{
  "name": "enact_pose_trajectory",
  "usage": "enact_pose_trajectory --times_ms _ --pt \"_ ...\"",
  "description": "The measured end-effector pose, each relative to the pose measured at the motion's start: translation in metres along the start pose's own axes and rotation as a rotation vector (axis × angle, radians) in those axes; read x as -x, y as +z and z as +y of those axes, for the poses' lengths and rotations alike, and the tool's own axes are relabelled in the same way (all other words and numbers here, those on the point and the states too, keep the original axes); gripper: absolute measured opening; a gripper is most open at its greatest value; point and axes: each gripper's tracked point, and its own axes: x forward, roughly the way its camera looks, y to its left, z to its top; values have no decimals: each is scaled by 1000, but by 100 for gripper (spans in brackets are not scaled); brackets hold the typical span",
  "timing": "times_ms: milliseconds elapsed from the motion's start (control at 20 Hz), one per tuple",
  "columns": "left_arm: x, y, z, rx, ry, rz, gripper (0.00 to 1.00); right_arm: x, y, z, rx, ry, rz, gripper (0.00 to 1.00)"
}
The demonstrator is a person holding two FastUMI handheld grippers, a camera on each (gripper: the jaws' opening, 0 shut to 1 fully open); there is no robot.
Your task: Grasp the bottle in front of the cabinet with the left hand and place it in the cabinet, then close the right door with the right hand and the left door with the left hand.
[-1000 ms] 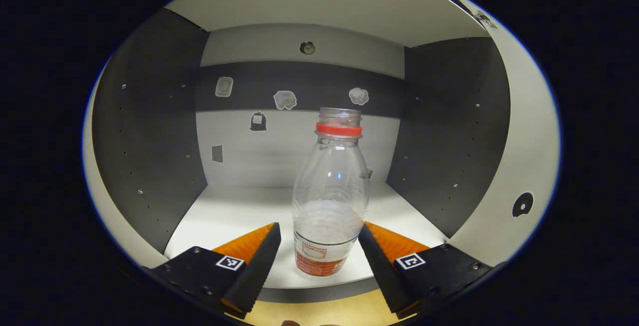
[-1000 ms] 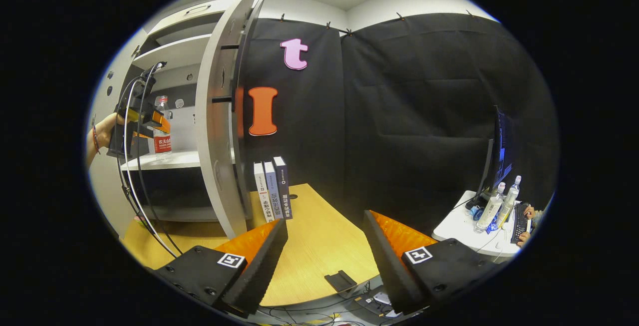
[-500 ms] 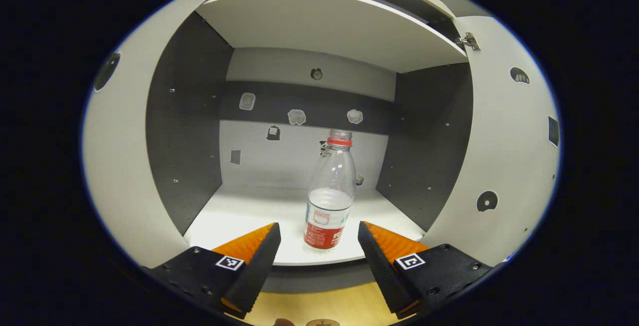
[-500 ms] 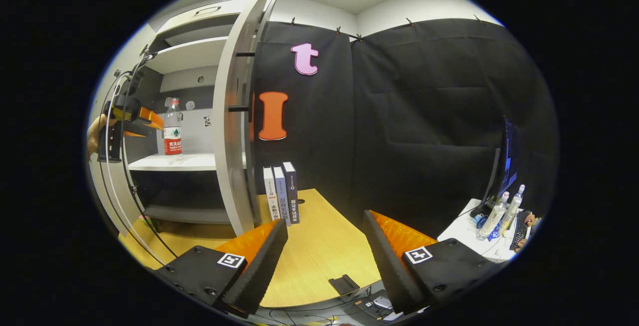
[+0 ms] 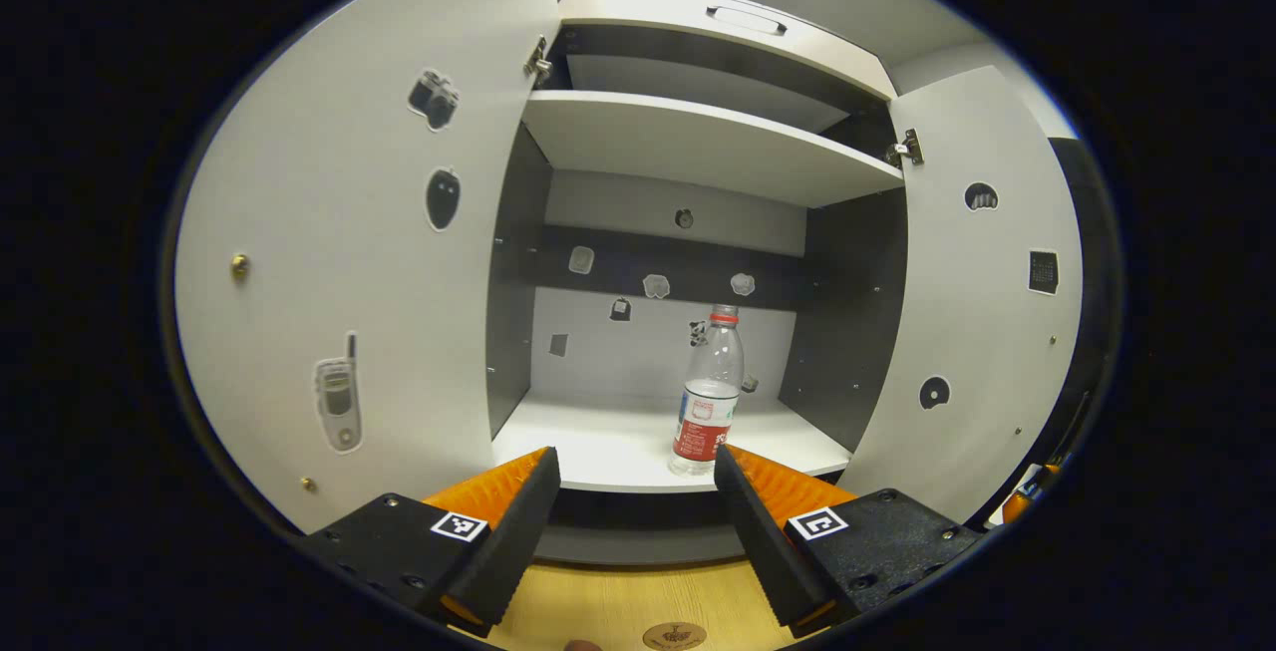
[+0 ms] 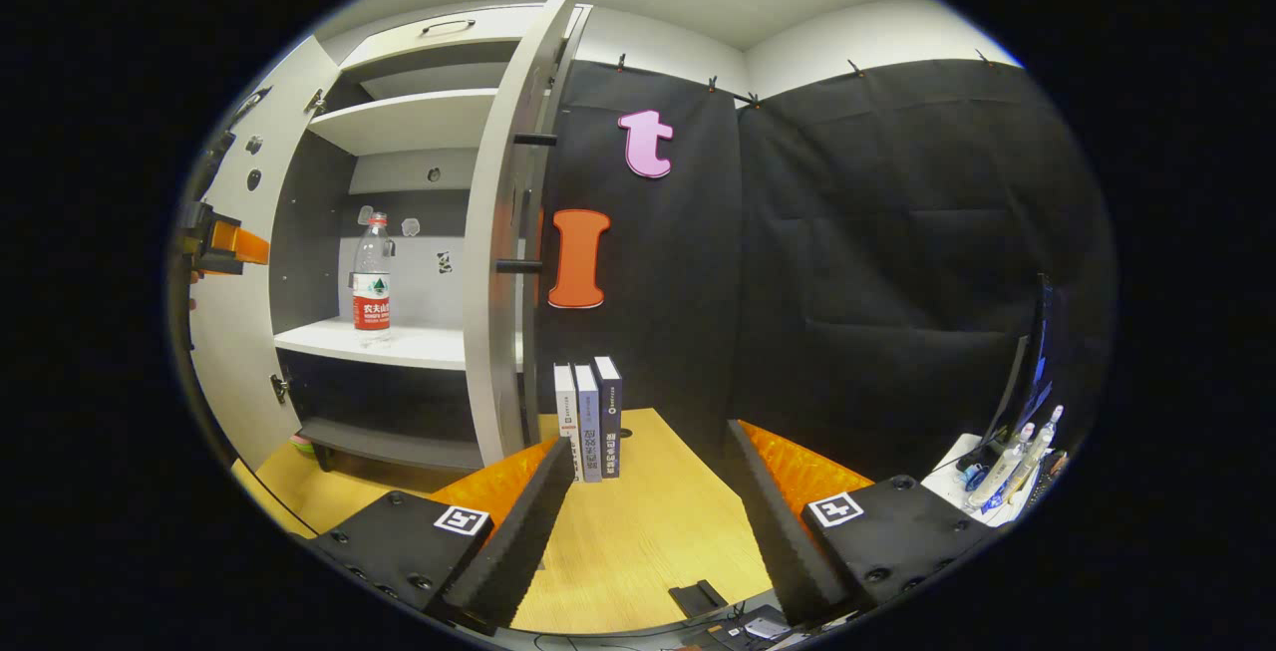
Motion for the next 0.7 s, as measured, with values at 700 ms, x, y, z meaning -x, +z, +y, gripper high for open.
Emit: enact_pose_trajectory --times_ms 700 --pt "135 24 42 -30 149 -110 94 -64 27 20 55 88 -54 100"
